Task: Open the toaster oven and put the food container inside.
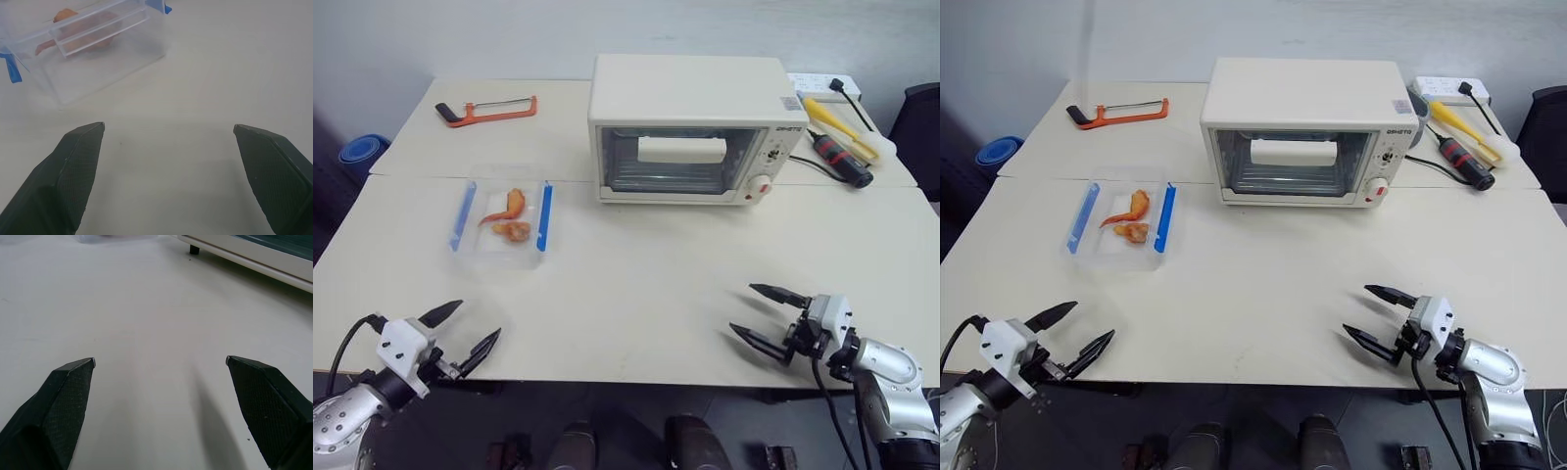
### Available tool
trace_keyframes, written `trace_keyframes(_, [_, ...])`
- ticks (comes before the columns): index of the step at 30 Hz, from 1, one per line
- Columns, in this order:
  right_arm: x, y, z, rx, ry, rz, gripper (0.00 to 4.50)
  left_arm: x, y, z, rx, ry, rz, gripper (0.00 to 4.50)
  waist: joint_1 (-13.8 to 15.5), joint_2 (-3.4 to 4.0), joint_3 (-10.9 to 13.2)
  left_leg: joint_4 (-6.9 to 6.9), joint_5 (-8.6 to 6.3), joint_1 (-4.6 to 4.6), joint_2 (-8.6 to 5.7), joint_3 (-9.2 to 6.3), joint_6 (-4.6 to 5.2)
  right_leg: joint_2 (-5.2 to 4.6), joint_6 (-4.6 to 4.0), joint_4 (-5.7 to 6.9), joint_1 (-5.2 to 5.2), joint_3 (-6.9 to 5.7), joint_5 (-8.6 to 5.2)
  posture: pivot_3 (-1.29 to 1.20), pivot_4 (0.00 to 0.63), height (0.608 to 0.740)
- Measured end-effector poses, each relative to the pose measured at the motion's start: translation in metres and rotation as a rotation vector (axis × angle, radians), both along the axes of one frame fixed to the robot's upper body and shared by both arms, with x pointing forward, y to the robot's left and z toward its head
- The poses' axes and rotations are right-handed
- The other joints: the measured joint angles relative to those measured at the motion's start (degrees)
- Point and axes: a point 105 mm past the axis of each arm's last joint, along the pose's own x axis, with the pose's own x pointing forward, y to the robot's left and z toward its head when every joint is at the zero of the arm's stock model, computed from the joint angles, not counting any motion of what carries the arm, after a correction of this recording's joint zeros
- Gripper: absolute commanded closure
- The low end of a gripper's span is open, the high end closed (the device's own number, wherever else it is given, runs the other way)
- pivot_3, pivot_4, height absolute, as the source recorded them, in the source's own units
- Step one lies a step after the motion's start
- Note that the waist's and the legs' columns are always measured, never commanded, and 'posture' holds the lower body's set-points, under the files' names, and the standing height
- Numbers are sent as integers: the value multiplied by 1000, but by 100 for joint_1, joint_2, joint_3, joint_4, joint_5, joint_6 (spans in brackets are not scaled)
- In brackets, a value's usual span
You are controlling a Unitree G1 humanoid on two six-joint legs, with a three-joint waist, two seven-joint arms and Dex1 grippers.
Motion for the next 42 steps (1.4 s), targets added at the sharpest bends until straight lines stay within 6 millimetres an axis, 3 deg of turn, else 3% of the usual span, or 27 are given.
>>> trace_keyframes(2, [1,1,2,8,-2,2,20,2,-1,5,-7,-7,-5,0,0,0,0,1,0,0,0,0,0,0,0,0,1,0,0,0,150,740])
trace_keyframes(4, [8,8,14,70,18,6,20,7,-5,15,-132,20,-33,0,-3,0,1,6,1,-3,4,-4,-2,-1,-1,10,-4,1,1,0,150,740])
trace_keyframes(8, [32,33,64,188,-4,60,20,15,-31,65,-330,70,-218,0,-14,9,6,3,3,-1,10,-26,-5,-2,-15,6,-10,6,10,0,150,740])
trace_keyframes(14, [74,51,118,257,-54,44,20,31,-56,105,-332,-32,-346,0,-29,13,8,-3,5,-20,8,-7,-9,4,-15,0,-29,-6,10,0,150,740])
trace_keyframes(18, [103,61,134,230,-70,13,20,43,-74,127,-345,-104,-405,0,-43,13,8,5,6,-30,5,-5,-10,2,-15,2,-34,-11,10,0,150,740])
trace_keyframes(24, [120,78,140,226,-96,29,20,46,-84,118,-368,-76,-416,0,-199,13,8,6,6,-60,6,-12,-9,3,-9,11,-51,-23,13,0,150,740])
trace_keyframes(29, [119,90,146,227,-127,75,20,47,-85,112,-374,-70,-400,0,-276,13,8,8,7,-67,6,-14,-11,3,-9,19,-62,-25,13,0,150,740])
trace_keyframes(33, [108,91,143,222,-139,132,20,46,-83,109,-371,-66,-388,0,-289,14,8,7,7,-68,6,-15,-11,3,-9,19,-63,-25,13,0,150,740])
trace_keyframes(37, [87,87,121,124,-135,222,20,49,-83,110,-370,-70,-383,0,-285,14,9,7,7,-72,6,-14,-11,2,-9,19,-66,-24,13,0,150,740])
trace_keyframes(39, [76,82,105,34,-129,260,0,58,-80,112,-367,-77,-375,430,-277,14,9,10,7,-71,6,-14,-11,3,-9,26,-67,-24,13,0,150,740])
trace_keyframes(42, [72,79,98,3,-133,272,0,72,-81,118,-363,-89,-386,1159,-283,14,9,20,8,-71,4,-11,-12,3,-9,42,-69,-22,13,0,150,740])
